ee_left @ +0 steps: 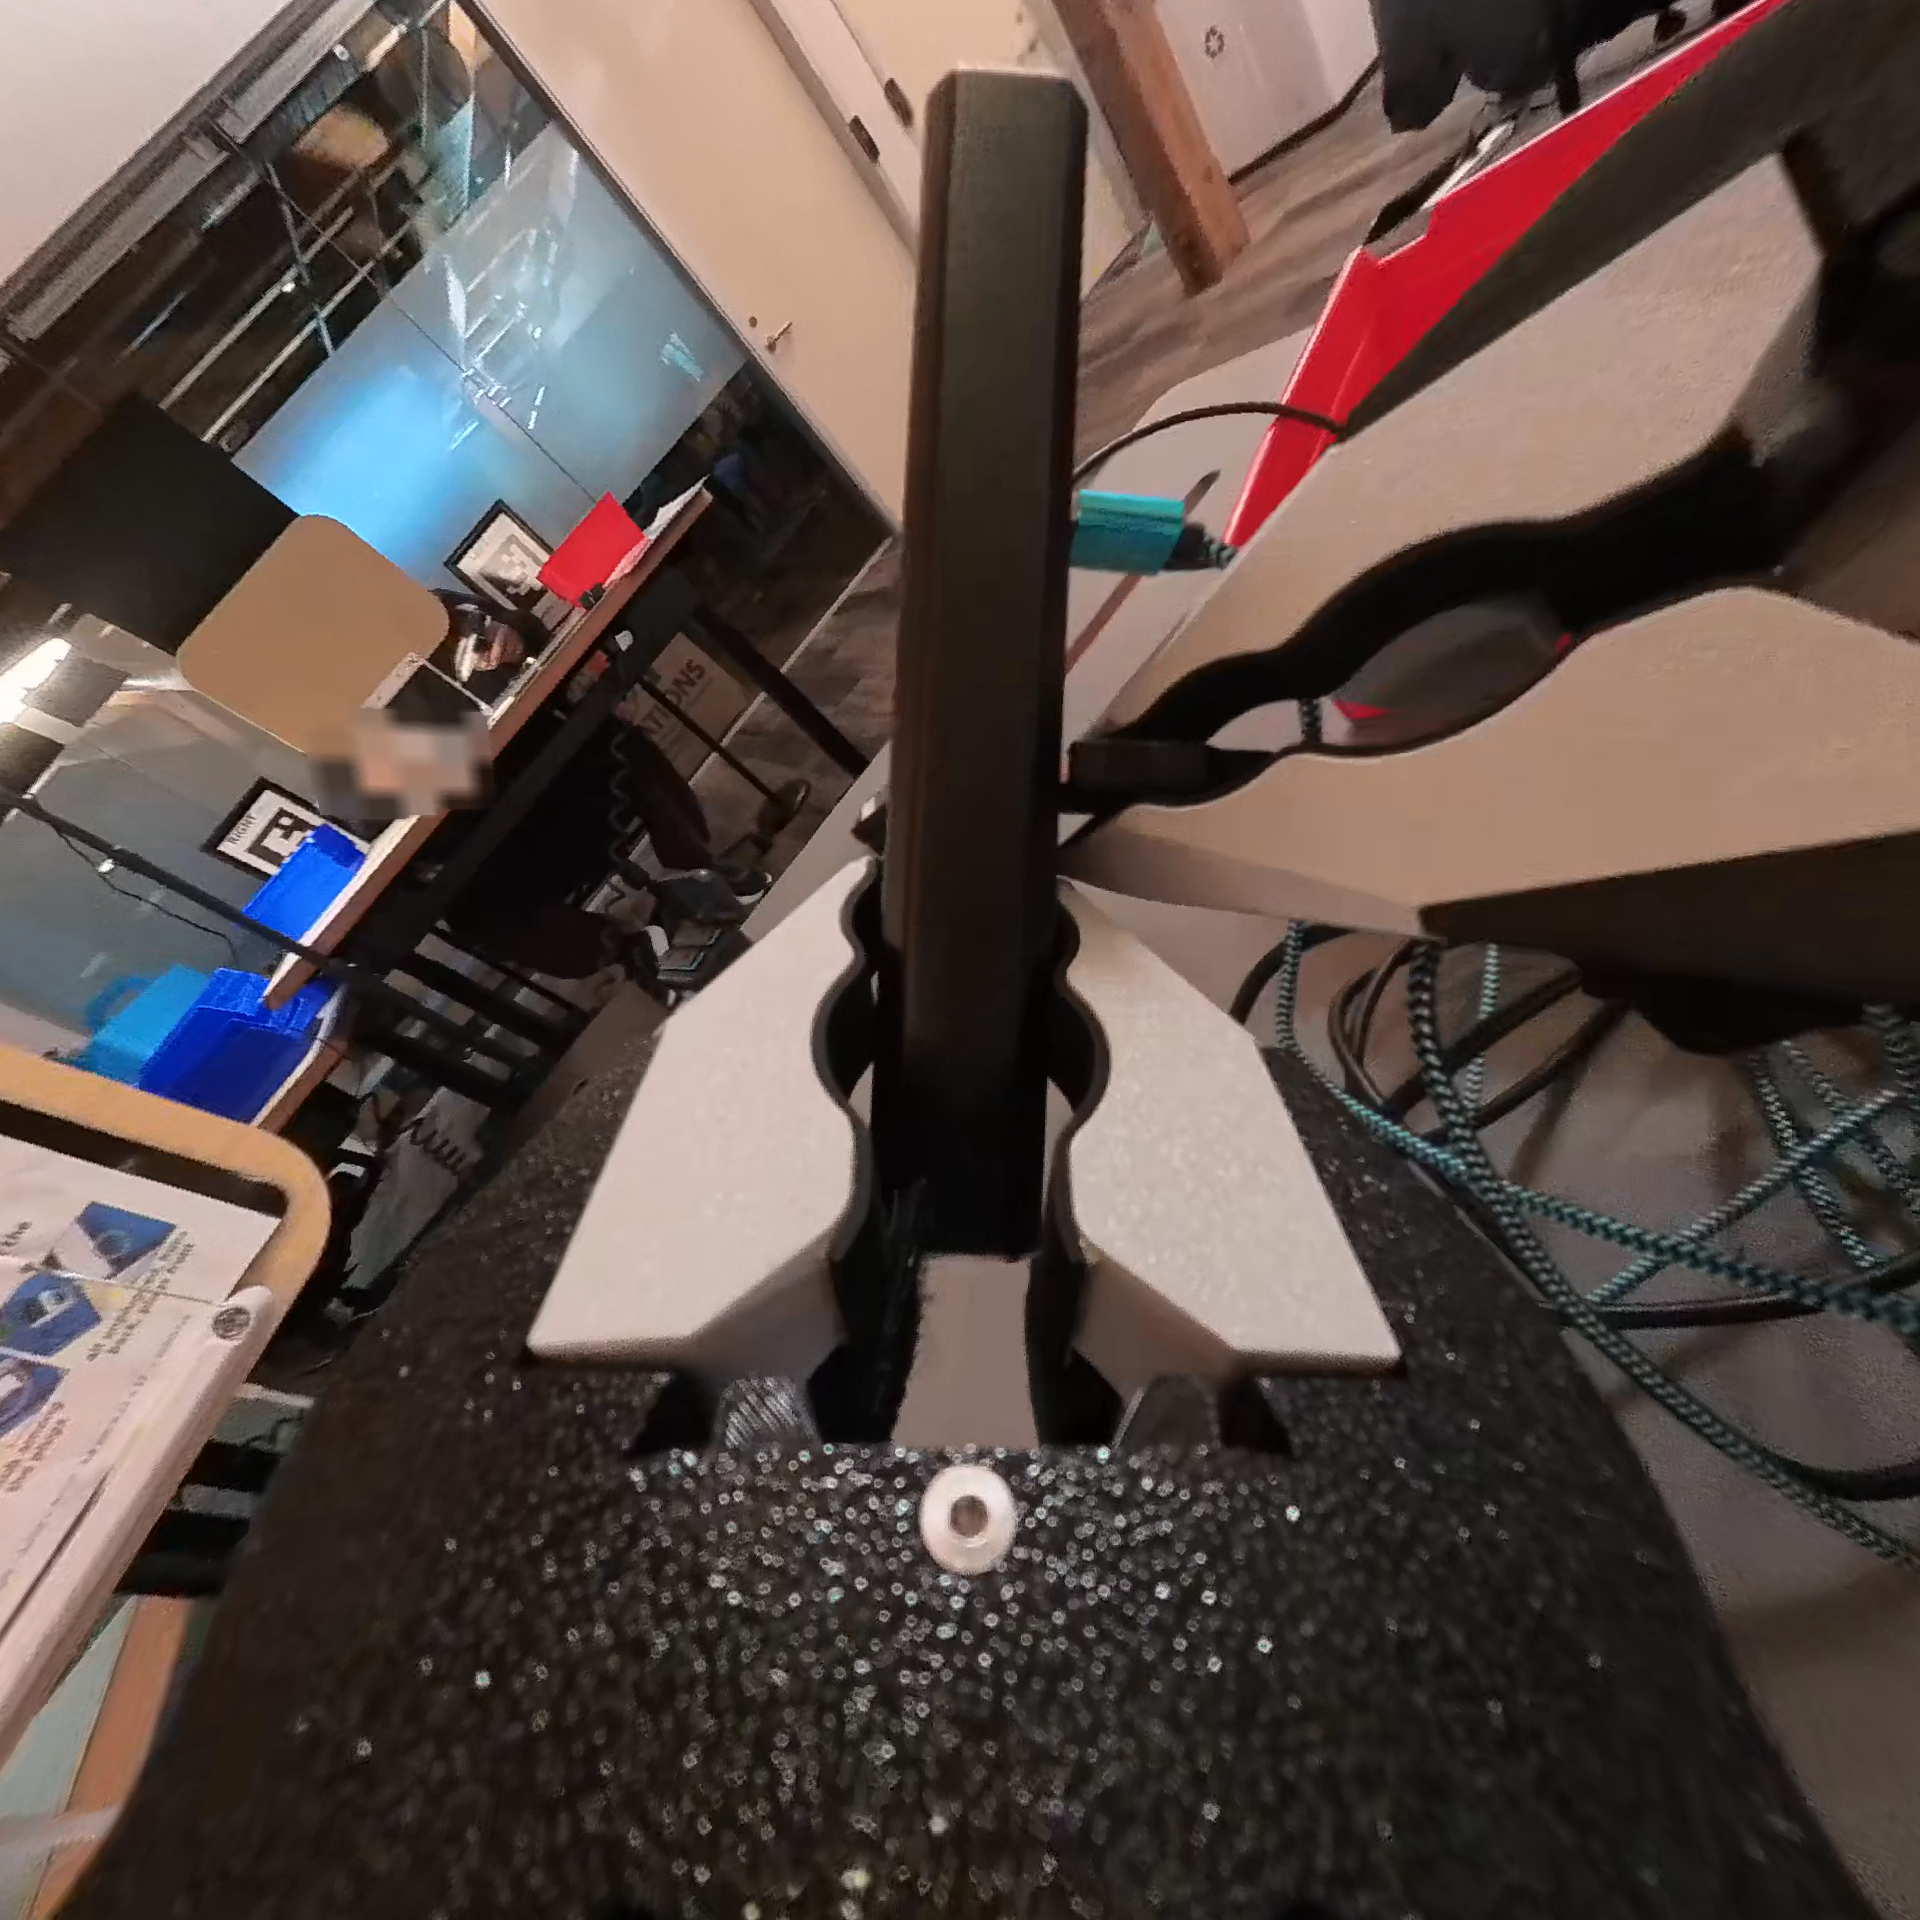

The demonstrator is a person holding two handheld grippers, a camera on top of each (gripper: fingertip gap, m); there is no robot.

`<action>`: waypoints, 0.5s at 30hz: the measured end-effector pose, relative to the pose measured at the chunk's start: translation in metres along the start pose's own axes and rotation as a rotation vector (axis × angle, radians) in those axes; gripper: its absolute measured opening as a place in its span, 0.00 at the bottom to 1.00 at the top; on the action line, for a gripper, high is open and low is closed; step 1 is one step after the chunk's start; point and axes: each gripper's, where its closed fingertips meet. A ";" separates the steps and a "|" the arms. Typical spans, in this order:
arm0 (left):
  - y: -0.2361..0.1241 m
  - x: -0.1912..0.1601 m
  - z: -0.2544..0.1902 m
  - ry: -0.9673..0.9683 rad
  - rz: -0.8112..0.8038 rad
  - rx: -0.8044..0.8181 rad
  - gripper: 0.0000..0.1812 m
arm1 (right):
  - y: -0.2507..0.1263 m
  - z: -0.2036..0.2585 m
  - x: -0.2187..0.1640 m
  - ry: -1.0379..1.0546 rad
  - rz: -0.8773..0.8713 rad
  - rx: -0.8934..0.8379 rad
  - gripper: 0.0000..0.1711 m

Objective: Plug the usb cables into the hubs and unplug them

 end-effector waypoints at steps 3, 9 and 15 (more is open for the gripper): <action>0.000 -0.001 0.002 -0.002 0.004 0.014 0.15 | -0.001 -0.003 0.003 -0.089 0.001 -0.080 0.05; -0.001 -0.001 0.003 -0.033 -0.022 -0.021 0.15 | -0.001 0.002 0.004 -0.129 0.007 -0.091 0.05; -0.003 0.002 0.006 -0.087 -0.069 -0.029 0.15 | -0.002 0.001 0.010 0.159 -0.118 0.054 0.04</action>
Point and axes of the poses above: each gripper's, where its closed fingertips meet, y out along the fingers, x out of its top, z = x × y across the jaws, and after that the axes turned 14 degrees about -y, right-handed
